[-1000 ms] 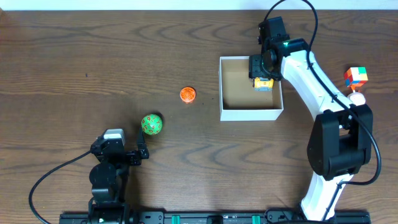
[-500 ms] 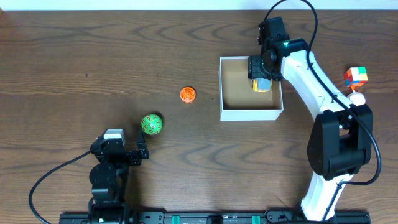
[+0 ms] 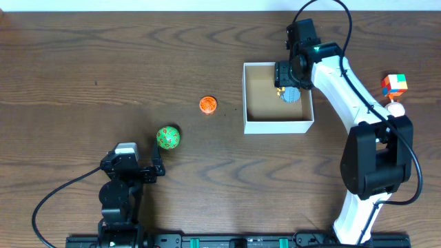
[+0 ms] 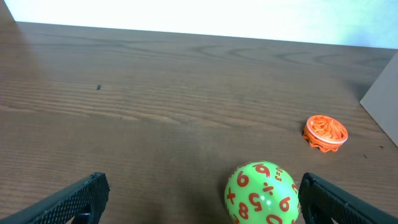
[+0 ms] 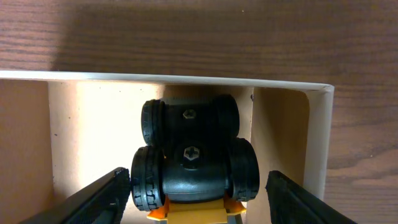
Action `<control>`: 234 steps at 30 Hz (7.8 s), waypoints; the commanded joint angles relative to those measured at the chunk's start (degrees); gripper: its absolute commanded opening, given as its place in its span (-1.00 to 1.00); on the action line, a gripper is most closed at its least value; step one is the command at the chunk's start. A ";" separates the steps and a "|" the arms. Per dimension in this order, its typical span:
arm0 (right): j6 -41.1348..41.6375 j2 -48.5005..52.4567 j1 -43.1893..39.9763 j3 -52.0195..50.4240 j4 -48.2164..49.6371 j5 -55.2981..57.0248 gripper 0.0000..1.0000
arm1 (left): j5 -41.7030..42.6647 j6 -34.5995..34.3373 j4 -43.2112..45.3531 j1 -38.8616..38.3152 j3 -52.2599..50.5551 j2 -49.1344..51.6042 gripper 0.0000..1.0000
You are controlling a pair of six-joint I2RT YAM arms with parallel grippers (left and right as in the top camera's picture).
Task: Pack container
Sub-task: 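Open right gripper to release vehicle in box and lift away, then move right gripper to the white-pink duck toy and grasp it, then carry the duck with right gripper into the box and lower it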
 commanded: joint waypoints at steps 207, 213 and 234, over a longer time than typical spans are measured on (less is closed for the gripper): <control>-42.45 -13.73 2.78 12.61 -18.80 -11.17 -0.97 | -0.07 -0.50 -1.99 0.28 -0.98 -0.09 0.96; -51.45 -13.42 2.99 12.39 -22.99 -16.98 -0.98 | -0.07 -0.50 -1.99 0.28 -0.98 -0.09 0.96; -59.56 -13.40 2.69 -1.38 -15.91 -19.34 -0.92 | -0.07 -0.50 -1.99 0.28 -0.98 -0.09 0.96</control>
